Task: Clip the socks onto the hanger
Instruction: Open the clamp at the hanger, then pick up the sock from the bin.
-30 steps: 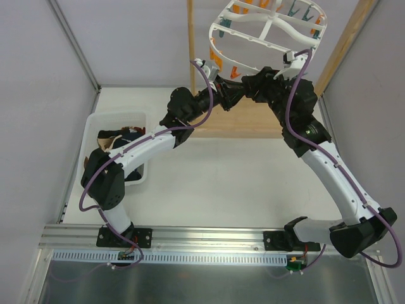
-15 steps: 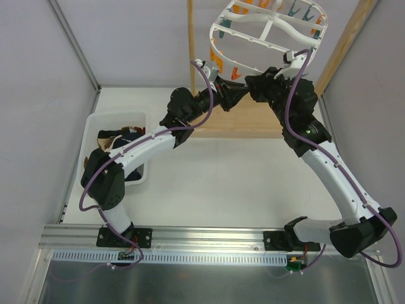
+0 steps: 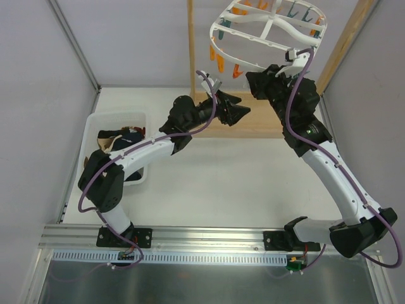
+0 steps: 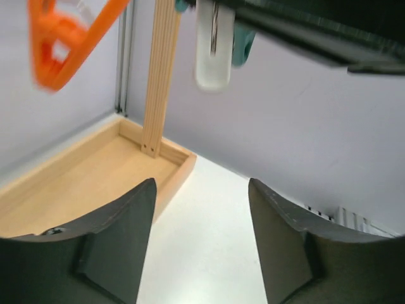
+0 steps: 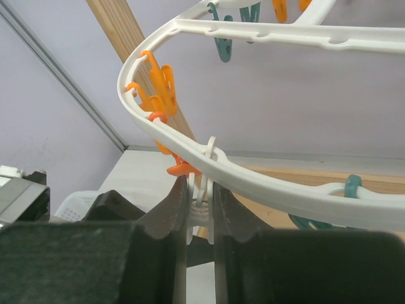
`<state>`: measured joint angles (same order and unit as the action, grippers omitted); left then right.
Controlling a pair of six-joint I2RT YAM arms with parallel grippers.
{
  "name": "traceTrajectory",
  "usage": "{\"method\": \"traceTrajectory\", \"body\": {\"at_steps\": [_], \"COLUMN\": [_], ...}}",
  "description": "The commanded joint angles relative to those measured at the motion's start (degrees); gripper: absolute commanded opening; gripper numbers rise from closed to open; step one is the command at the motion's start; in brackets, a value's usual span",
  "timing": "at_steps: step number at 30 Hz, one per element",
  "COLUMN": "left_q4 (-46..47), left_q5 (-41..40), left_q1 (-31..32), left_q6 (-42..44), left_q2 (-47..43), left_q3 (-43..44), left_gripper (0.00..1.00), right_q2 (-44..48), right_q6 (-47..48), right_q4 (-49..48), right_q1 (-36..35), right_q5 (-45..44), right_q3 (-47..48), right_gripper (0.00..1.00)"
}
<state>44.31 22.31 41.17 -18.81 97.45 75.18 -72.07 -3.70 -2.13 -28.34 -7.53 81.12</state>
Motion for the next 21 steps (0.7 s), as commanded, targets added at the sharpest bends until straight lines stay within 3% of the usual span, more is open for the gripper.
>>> {"method": "traceTrajectory", "body": {"at_steps": [1,6,10,11,15,18,21], "left_q4": [2.4,-3.3,-20.7,-29.7,-48.8,-58.9,-65.8], "left_q5": [-0.2,-3.3,-10.4,-14.9,-26.8,-31.2,-25.9], "left_q1": [-0.8,-4.9,-8.1,-8.7,-12.7,-19.3,-30.1], "left_q6": [-2.1,-8.1,-9.6,-9.4,-9.6,-12.0,-14.5], "left_q2": [-7.3,-16.5,-24.2,-27.5,-37.0,-43.4,-45.8], "left_q3": [-3.1,-9.4,-10.7,-10.4,-13.6,-17.7,-20.3], "left_gripper": [0.61,0.73,0.75,0.75,0.77,0.78,0.77], "right_q2": [1.1,1.2,0.9,0.9,0.8,0.8,0.8], "right_q6": [1.4,2.7,3.4,3.4,4.9,5.5,5.6], "right_q4": [-4.4,-3.1,-1.6,-1.2,0.2,0.8,1.6], "right_q1": [0.2,0.3,0.3,0.3,0.3,0.3,0.2], "right_q5": [-1.5,-1.9,-1.8,-1.8,-2.0,-1.8,-1.3], "right_q3": [2.6,2.2,2.8,2.9,3.1,3.3,3.7], "right_gripper": [0.01,0.01,0.01,0.01,0.01,0.01,0.01]}}
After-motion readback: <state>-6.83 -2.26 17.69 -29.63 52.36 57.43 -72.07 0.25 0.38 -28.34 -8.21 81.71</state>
